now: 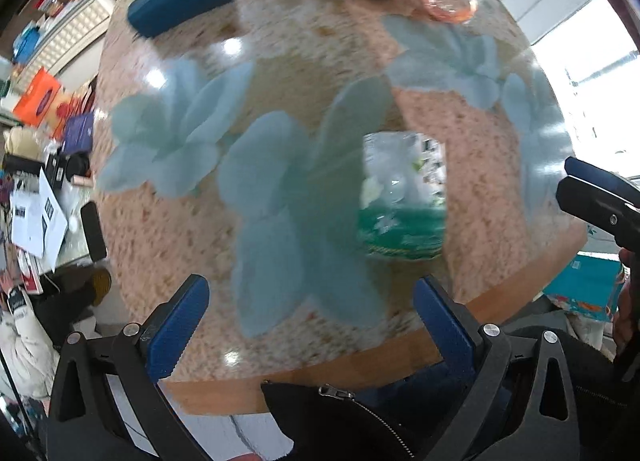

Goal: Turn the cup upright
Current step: 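Grasp the bottle with the right gripper while the left gripper opens and releases it, then carry the bottle with the right gripper and lower it upright onto the table, opening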

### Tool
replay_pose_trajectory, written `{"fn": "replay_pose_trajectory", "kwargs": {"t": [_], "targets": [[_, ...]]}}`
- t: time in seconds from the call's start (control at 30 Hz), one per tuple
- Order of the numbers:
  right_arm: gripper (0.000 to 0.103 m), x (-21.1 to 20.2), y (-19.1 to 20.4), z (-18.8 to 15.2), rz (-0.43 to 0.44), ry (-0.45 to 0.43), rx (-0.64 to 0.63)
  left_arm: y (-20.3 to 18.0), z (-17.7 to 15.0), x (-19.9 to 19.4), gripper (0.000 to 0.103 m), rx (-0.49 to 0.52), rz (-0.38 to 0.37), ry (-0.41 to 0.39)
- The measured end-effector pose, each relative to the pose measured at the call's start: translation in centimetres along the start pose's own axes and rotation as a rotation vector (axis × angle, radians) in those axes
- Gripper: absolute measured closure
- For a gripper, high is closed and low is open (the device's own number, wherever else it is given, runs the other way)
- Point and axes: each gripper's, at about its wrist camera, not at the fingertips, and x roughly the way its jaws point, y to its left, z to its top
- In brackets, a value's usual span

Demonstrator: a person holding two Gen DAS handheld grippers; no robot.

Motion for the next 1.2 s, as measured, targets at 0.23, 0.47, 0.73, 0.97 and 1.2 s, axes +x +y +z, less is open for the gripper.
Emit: {"fn": "replay_pose_trajectory", "kwargs": {"t": [0.23, 0.47, 0.73, 0.97, 1.2], "targets": [[0.0, 5.4, 3.5, 1.2, 0.053, 0.131, 0.117, 3.7, -1.8, 0.9, 0.0, -0.008, -0.05, 0.028], [0.0, 9.2, 5.5, 2.0, 0.034, 0.217, 0.194, 6.4, -3.5, 2.4, 0.0, 0.008, -0.082, 0.056], [0.016, 11.0, 5.6, 3.1, 0.058, 0.267, 0.27, 8.6, -4.3, 3.8, 0.0, -0.027, -0.128, 0.067], [0.04, 11.2, 6.2, 3.0, 0.071, 0.318, 0.249, 9.7, -4.1, 4.1, 0.0, -0.062, -0.162, 0.062], [0.041, 9.1, 6.0, 3.7, 0.088, 0.242, 0.209, 10.1, -3.5, 3.9, 0.0, -0.08, -0.173, 0.039]]}}
